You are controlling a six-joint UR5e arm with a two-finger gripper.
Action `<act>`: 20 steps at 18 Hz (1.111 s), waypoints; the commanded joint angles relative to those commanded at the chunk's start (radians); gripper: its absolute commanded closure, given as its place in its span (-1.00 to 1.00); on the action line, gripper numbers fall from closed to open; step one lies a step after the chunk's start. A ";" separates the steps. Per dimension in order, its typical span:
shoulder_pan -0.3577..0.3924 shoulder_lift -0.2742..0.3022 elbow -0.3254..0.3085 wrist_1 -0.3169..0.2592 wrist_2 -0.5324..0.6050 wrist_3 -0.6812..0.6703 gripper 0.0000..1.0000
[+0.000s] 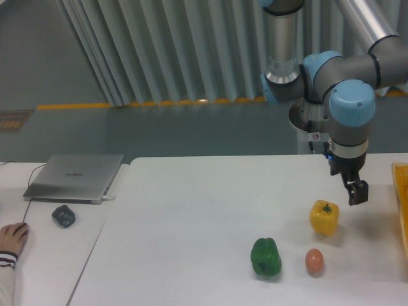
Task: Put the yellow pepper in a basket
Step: 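Open the gripper and position it above the yellow pepper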
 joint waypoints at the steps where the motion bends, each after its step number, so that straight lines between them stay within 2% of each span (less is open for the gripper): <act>1: -0.002 0.000 0.000 0.002 0.002 0.000 -1.00; 8: -0.011 0.006 -0.014 0.005 -0.003 -0.002 -1.00; 12: -0.008 0.017 -0.038 0.040 -0.003 -0.003 -1.00; 15: -0.009 0.015 -0.040 0.041 -0.011 -0.044 -1.00; 18: -0.002 0.015 -0.066 0.092 -0.113 -0.135 -1.00; 20: 0.000 0.015 -0.089 0.144 -0.130 -0.170 -1.00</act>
